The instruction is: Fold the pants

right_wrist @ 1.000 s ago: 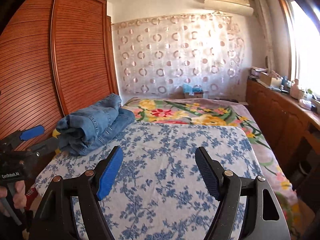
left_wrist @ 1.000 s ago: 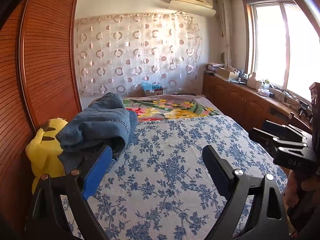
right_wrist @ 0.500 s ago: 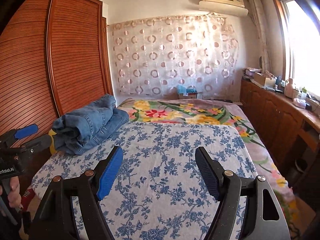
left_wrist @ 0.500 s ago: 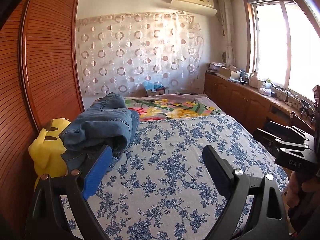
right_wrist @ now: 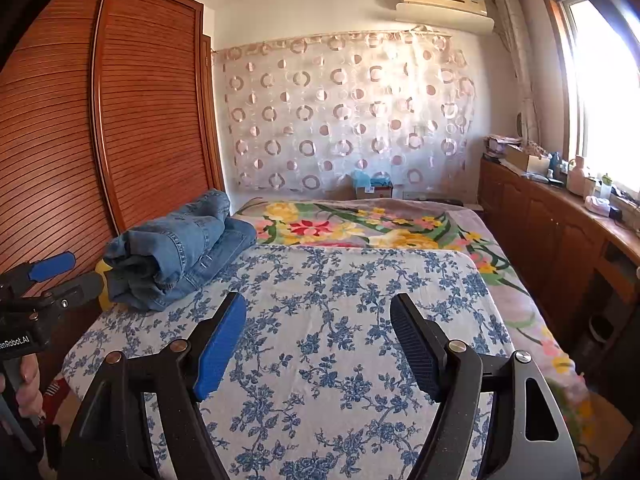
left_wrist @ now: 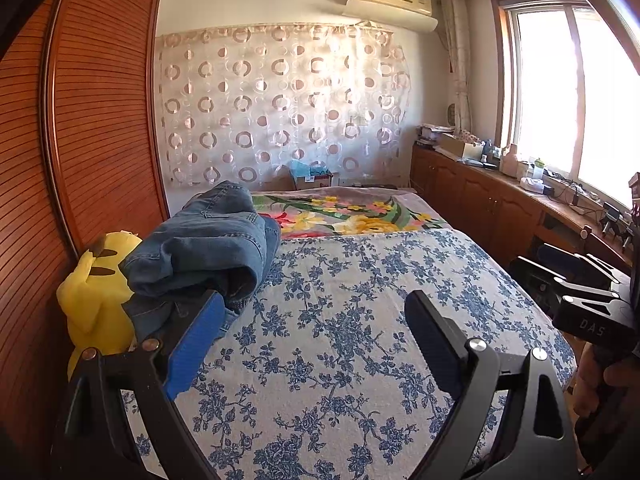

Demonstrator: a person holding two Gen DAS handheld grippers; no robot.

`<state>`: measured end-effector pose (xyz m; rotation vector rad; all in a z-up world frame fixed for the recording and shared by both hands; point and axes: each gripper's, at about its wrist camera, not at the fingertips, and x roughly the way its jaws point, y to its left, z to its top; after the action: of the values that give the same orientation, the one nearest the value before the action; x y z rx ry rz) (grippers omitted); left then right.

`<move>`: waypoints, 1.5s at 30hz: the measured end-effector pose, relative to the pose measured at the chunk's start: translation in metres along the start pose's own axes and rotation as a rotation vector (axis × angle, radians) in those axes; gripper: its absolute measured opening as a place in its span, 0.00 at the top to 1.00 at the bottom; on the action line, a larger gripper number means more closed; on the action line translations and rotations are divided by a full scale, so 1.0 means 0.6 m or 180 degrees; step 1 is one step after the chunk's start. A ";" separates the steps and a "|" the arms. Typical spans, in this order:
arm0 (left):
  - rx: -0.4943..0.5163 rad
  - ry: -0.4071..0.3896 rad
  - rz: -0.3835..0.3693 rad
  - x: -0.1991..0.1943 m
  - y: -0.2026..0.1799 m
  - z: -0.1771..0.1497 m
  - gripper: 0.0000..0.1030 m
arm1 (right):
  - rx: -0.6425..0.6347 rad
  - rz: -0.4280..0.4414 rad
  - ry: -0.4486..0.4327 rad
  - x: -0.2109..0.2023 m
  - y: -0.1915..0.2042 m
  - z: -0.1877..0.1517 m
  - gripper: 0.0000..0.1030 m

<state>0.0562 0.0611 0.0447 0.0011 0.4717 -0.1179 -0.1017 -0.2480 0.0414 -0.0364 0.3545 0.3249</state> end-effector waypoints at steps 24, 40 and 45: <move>-0.0007 0.0034 0.0027 0.005 -0.004 -0.011 0.11 | -0.0004 0.0008 0.0028 0.007 -0.010 -0.003 0.26; -0.0009 0.0030 0.0013 0.005 -0.003 -0.009 0.11 | -0.0005 0.0006 0.0027 0.006 -0.009 -0.002 0.26; -0.0013 0.0026 0.0015 0.006 -0.004 -0.011 0.11 | -0.0003 0.0007 0.0027 0.006 -0.010 -0.002 0.26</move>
<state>0.0561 0.0588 0.0370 -0.0014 0.4800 -0.1122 -0.0967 -0.2527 0.0389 -0.0382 0.3627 0.3272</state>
